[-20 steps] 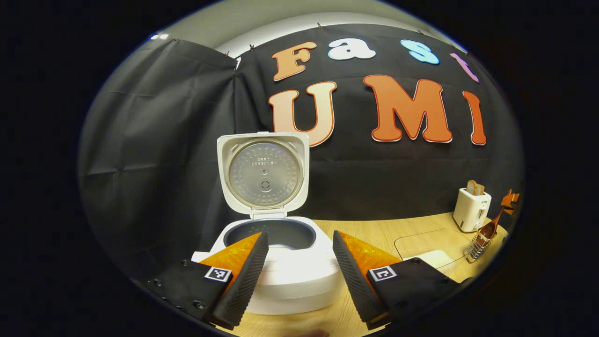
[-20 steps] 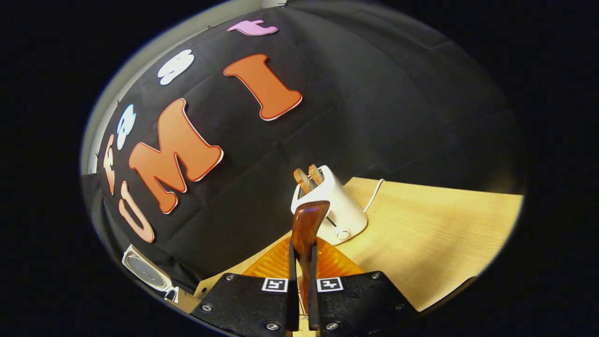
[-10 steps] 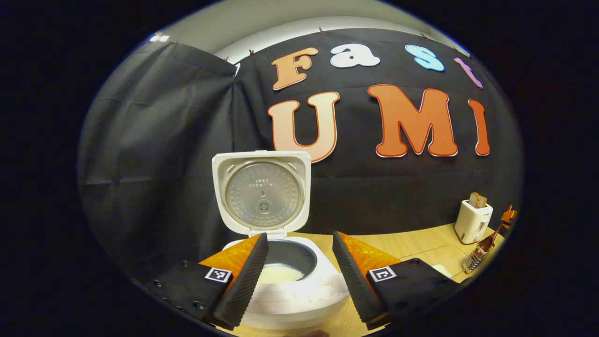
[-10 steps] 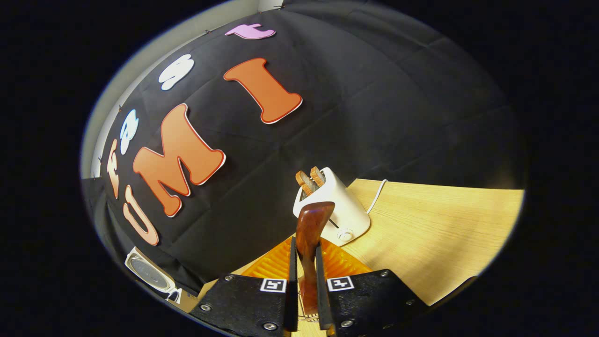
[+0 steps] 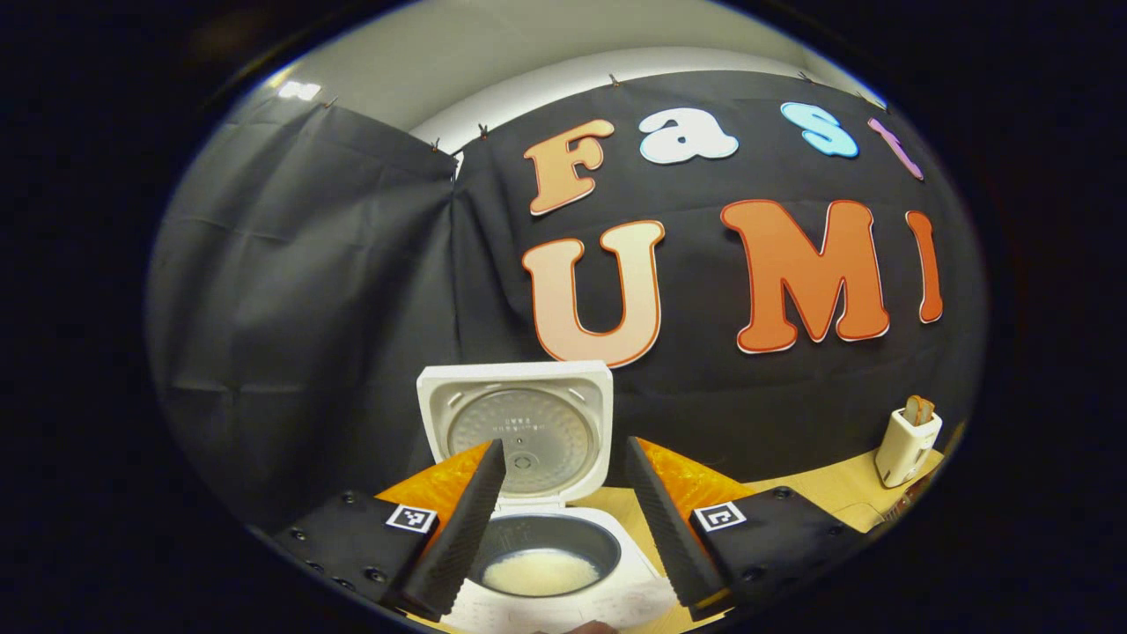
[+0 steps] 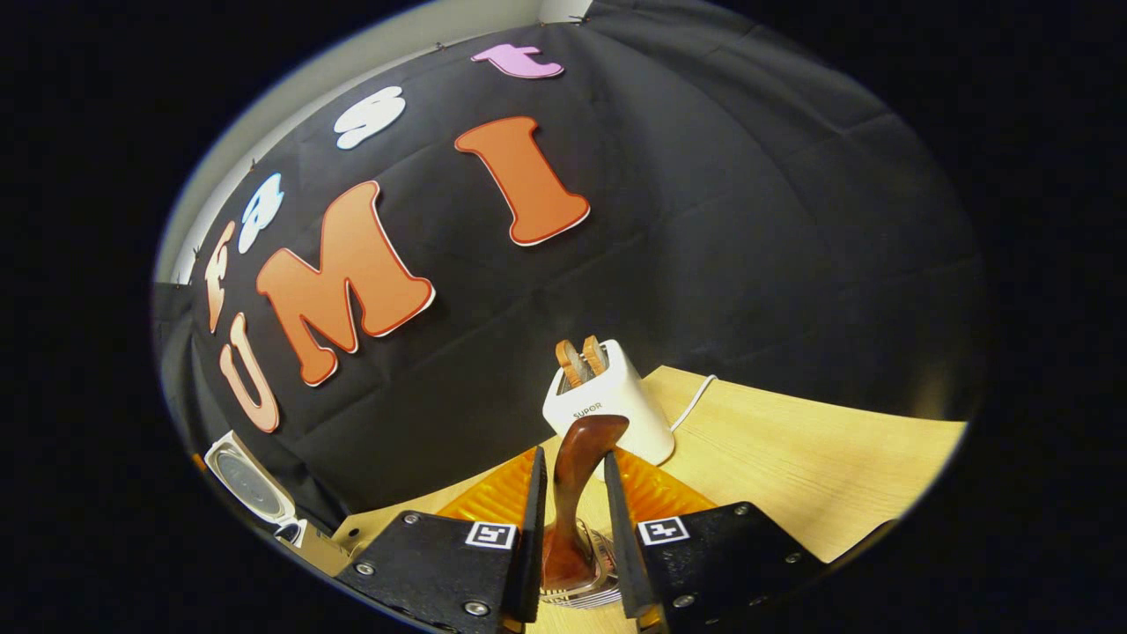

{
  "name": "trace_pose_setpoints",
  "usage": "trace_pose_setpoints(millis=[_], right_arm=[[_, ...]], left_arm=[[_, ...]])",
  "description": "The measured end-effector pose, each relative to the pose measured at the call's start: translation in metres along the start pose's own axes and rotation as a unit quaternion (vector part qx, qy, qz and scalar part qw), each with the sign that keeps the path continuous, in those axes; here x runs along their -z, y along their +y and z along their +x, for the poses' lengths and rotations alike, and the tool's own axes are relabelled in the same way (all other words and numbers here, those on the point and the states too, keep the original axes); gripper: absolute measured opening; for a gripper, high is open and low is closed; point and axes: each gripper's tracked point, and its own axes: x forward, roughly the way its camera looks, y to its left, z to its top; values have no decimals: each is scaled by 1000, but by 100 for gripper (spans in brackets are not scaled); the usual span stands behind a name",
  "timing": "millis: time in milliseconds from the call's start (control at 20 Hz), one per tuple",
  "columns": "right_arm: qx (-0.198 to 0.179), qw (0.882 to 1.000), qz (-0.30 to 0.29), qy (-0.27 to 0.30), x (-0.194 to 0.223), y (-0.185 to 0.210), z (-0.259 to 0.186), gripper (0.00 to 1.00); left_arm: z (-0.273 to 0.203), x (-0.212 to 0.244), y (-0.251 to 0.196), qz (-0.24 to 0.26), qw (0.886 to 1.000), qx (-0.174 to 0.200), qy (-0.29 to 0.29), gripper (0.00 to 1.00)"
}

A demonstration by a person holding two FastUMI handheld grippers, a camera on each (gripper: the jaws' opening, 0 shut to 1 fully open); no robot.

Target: Close the left gripper, press the button to open the rice cooker; take a wooden spoon from the chopstick holder with the right hand, scoop a spoonful of rice and pour it into the rice cooker, then put the wooden spoon back into the chopstick holder.

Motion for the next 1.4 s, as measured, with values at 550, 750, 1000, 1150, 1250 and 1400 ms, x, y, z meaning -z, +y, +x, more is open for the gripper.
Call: trace_pose_setpoints(millis=[550,750,1000,1150,1250,1400], right_arm=[[-13,998,-53,-37,-40,5,-26,46],[-7,993,-101,-63,-74,7,-50,59],[5,988,-119,-94,-112,7,-83,74],[24,982,-143,-122,-134,-1,-104,76],[27,980,-145,-134,-145,-1,-117,78],[22,978,-147,-147,-152,3,-124,79]], left_arm=[[76,-48,26,4,999,-29,-20,90],[120,-66,45,29,998,-50,-19,89],[194,-65,62,60,996,-72,3,89],[233,-44,71,37,996,-67,45,93],[244,-25,78,4,994,-65,86,94],[247,-1,85,-38,989,-69,128,94]])
